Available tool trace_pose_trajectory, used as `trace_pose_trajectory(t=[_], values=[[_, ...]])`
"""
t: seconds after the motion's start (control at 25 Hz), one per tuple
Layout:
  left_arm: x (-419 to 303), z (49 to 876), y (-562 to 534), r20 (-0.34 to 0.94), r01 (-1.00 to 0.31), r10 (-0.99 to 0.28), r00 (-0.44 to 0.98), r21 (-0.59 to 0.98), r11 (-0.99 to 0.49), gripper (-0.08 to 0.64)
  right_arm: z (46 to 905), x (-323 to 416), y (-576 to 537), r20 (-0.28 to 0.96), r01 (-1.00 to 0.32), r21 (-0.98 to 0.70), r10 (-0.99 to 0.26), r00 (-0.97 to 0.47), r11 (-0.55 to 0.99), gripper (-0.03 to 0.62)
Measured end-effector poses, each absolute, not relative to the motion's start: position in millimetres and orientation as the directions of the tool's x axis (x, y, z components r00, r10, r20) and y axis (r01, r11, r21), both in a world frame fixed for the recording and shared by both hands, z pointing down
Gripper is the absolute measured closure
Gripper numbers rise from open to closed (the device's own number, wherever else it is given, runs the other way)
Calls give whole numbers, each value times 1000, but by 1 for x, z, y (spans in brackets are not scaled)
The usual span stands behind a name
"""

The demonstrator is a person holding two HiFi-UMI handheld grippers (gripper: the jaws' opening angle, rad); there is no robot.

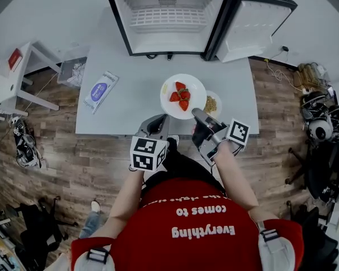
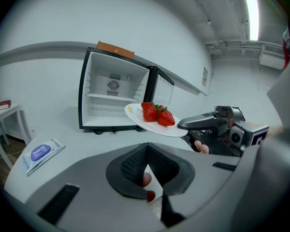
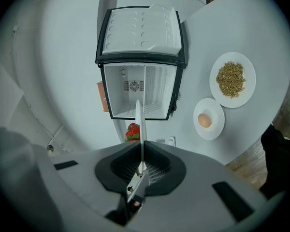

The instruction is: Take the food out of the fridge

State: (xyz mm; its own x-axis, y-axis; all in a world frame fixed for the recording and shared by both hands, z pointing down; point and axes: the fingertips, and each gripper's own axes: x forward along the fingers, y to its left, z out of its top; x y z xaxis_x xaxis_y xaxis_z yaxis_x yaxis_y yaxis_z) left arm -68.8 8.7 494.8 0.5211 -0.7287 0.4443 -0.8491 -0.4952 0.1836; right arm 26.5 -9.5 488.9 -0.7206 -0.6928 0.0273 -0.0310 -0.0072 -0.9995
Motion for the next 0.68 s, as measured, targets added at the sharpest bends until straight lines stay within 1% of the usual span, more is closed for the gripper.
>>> trace_pose_trajectory(t=[0.68], values=[[-59, 494, 7, 431, -838, -723, 541, 198, -509, 554, 470, 17, -8, 8, -47, -998, -659, -752, 41, 568]])
